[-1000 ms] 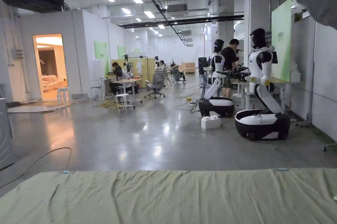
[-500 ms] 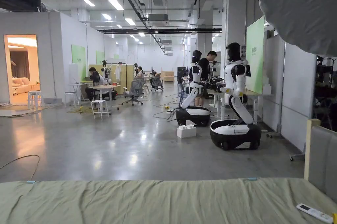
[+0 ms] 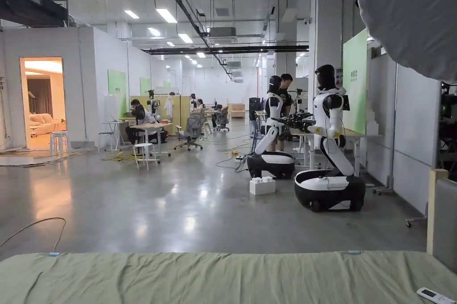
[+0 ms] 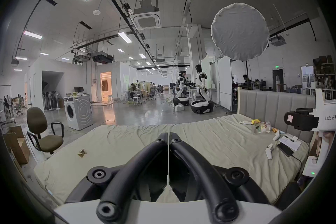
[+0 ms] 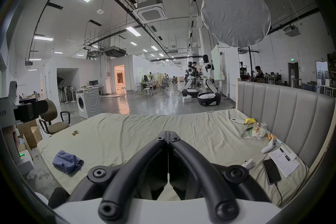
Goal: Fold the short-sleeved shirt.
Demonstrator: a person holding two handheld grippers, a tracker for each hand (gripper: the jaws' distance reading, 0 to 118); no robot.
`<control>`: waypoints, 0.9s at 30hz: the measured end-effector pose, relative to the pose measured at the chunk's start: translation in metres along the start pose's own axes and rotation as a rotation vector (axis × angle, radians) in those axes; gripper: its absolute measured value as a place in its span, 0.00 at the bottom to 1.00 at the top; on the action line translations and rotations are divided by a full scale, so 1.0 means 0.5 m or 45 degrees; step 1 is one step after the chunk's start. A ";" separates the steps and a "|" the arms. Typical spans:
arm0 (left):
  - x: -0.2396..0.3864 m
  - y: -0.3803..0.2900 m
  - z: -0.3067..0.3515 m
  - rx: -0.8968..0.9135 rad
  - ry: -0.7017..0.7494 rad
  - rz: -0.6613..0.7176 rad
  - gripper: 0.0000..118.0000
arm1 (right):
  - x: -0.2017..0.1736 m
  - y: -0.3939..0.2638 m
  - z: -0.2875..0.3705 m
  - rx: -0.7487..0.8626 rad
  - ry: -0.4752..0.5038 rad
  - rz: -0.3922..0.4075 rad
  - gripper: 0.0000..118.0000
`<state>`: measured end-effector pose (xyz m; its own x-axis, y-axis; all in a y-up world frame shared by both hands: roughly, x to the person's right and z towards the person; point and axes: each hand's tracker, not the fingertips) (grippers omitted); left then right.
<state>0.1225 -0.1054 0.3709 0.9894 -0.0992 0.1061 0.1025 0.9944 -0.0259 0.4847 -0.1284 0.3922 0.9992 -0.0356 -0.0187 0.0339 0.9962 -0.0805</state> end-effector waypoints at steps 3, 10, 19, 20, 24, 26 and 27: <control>0.003 0.006 -0.002 -0.017 0.045 -0.035 0.00 | -0.001 0.003 0.003 0.004 0.011 -0.002 0.00; 0.006 0.011 0.005 0.005 0.035 -0.007 0.01 | 0.001 0.010 0.010 0.017 0.021 0.017 0.10; 0.001 0.011 0.005 0.017 0.050 0.050 0.79 | -0.001 0.018 0.009 0.025 -0.006 0.012 0.88; 0.001 0.011 0.005 0.019 0.057 0.048 0.84 | 0.000 0.018 0.009 0.025 -0.009 0.006 0.91; -0.005 0.010 0.002 0.023 0.062 0.089 1.00 | 0.001 0.012 0.007 0.007 -0.007 0.003 1.00; -0.005 0.012 0.004 0.038 0.066 0.100 1.00 | -0.005 0.011 0.010 0.041 -0.003 0.047 1.00; -0.005 0.013 0.004 0.036 0.068 0.099 1.00 | -0.007 0.011 0.010 0.041 -0.010 0.052 1.00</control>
<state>0.1205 -0.0985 0.3726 0.9984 -0.0230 0.0516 0.0232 0.9997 -0.0040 0.4816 -0.1225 0.3966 0.9999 0.0054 -0.0135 -0.0060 0.9988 -0.0478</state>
